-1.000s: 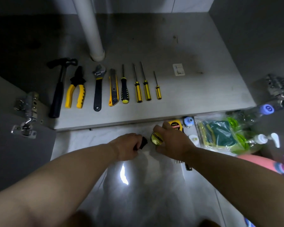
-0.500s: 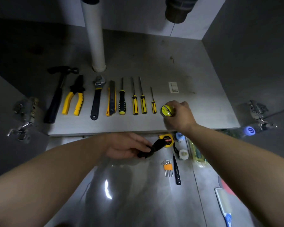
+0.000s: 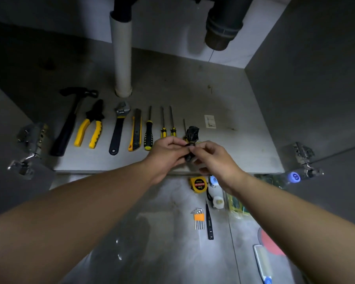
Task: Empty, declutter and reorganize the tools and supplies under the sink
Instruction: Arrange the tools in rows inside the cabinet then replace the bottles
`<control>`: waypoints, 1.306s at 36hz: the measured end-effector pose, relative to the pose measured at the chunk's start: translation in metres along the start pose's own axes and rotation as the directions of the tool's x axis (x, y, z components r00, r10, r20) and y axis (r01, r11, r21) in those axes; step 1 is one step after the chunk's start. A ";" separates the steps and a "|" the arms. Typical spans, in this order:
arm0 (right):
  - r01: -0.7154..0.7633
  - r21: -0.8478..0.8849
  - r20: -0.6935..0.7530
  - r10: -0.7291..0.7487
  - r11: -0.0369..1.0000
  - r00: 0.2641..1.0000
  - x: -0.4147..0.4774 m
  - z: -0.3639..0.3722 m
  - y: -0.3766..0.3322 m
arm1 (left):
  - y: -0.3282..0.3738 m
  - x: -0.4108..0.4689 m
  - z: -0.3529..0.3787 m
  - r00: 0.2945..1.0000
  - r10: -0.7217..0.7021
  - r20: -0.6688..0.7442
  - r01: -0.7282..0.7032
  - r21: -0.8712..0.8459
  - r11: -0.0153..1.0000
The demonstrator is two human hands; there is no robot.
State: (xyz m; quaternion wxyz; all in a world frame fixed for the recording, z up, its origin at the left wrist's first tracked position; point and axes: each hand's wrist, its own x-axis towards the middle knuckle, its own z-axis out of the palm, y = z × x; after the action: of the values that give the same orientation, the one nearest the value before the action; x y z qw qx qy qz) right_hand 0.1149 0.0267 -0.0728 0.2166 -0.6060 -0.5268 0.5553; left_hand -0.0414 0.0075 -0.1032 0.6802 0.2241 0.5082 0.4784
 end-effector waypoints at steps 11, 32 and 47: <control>-0.013 -0.091 -0.274 -0.013 0.996 0.962 0.056 0.000 -0.008 | 0.010 0.013 0.006 0.996 0.060 -0.060 -0.049 0.176 0.983; -0.015 -0.410 -0.453 -0.189 0.912 0.871 0.080 -0.027 0.009 | -0.016 0.012 0.005 0.887 0.421 0.187 -0.415 0.721 0.554; -0.047 -0.775 0.192 0.304 0.631 0.933 -0.057 -0.092 0.063 | -0.017 -0.056 0.069 0.779 -0.540 0.320 -0.529 0.797 -0.292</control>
State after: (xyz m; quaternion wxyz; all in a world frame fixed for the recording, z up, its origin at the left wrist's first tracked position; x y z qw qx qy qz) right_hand 0.2332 -0.0158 -0.0744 -0.1966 -0.5962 -0.6745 0.3885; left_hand 0.0270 -0.0370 -0.0634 0.3270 0.8137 0.4103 -0.2503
